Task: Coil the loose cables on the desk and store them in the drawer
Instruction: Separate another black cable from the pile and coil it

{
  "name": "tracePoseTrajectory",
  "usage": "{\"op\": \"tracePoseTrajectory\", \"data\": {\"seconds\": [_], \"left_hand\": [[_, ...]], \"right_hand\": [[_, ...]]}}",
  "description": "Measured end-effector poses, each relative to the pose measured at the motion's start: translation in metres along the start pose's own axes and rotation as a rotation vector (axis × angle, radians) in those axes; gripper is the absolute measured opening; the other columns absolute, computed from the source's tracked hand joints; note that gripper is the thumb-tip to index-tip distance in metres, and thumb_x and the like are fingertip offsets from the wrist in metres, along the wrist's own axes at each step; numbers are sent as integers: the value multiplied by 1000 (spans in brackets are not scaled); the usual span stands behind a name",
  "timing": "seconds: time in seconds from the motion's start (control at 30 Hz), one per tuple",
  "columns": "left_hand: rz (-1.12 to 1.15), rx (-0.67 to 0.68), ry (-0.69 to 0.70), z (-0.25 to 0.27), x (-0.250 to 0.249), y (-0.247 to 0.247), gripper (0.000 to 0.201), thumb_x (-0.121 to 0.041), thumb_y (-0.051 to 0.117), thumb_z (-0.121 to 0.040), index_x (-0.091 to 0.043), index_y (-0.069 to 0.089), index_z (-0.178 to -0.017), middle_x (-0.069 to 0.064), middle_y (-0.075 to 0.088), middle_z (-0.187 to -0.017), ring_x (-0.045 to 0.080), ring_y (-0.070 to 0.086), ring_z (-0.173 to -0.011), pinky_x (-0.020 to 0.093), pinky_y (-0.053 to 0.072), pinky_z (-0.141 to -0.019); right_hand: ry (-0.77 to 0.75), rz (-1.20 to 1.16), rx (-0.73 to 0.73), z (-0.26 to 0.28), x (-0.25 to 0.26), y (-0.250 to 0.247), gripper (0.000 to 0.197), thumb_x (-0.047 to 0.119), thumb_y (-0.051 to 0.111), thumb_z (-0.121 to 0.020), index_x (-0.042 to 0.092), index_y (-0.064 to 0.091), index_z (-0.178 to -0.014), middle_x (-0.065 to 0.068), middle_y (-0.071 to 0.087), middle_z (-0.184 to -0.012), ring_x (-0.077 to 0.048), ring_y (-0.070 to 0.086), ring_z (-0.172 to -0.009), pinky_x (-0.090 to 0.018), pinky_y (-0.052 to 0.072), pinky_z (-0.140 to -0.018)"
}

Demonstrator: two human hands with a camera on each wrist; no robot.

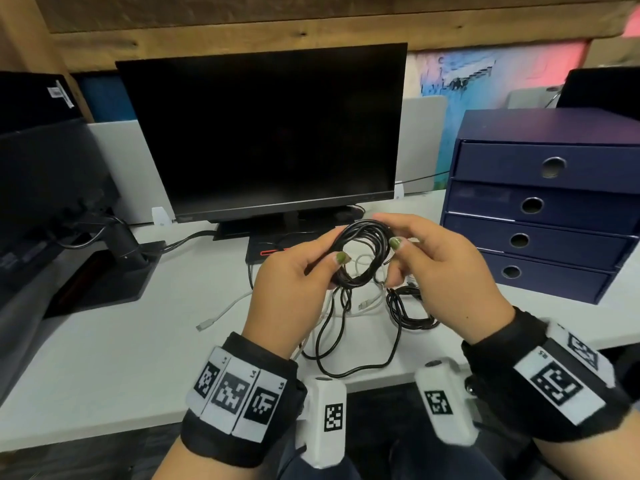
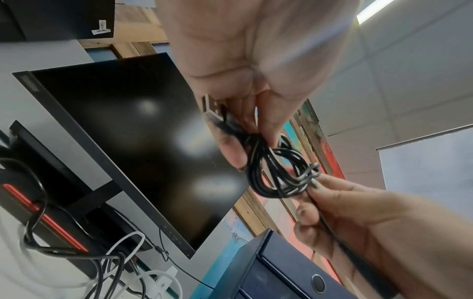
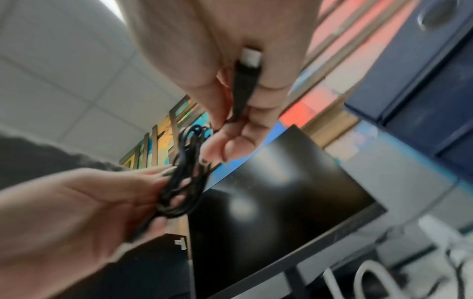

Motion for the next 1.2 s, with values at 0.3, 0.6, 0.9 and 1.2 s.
{"op": "tracePoseTrajectory", "data": {"seconds": [0.3, 0.6, 0.9, 1.2], "left_hand": [[36, 97, -7, 3, -10, 12, 40, -10, 61, -91, -46, 61, -108, -9, 73, -83, 0, 64, -61, 7, 46, -62], [-24, 58, 28, 4, -11, 12, 42, -13, 61, -91, -53, 59, -104, 0, 71, -86, 8, 65, -66, 11, 49, -61], [-193, 17, 130, 5, -15, 15, 39, -17, 59, -92, -44, 61, -120, -8, 61, -79, 4, 57, -79, 9, 42, -68], [-278, -74, 213, 4, -16, 6, 35, -11, 57, -92, -31, 65, -121, -16, 61, -89, -8, 52, -91, 1, 37, -74]], "right_hand": [[-20, 285, -84, -15, -4, -27, 27, 14, 63, -87, 40, 62, -84, 8, 61, -77, 4, 52, -69, -2, 37, -63], [197, -385, 126, -3, -12, 2, 46, 56, 50, -85, 17, 73, -93, -5, 71, -84, -18, 65, -79, -31, 55, -72], [260, -453, 2, 0, -19, 1, 34, -5, 68, -79, 12, 68, -108, -12, 75, -91, -23, 71, -83, -30, 53, -80], [346, -639, 222, 7, -9, 27, 34, -1, 63, -81, 10, 65, -113, -7, 66, -87, -17, 63, -79, -33, 54, -81]]}}
Point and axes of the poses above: each hand's wrist, its own z-axis away from the middle knuckle, its own y-axis out of the palm, x = y × z, the point moved 8 cm from there along -z, towards the middle knuckle
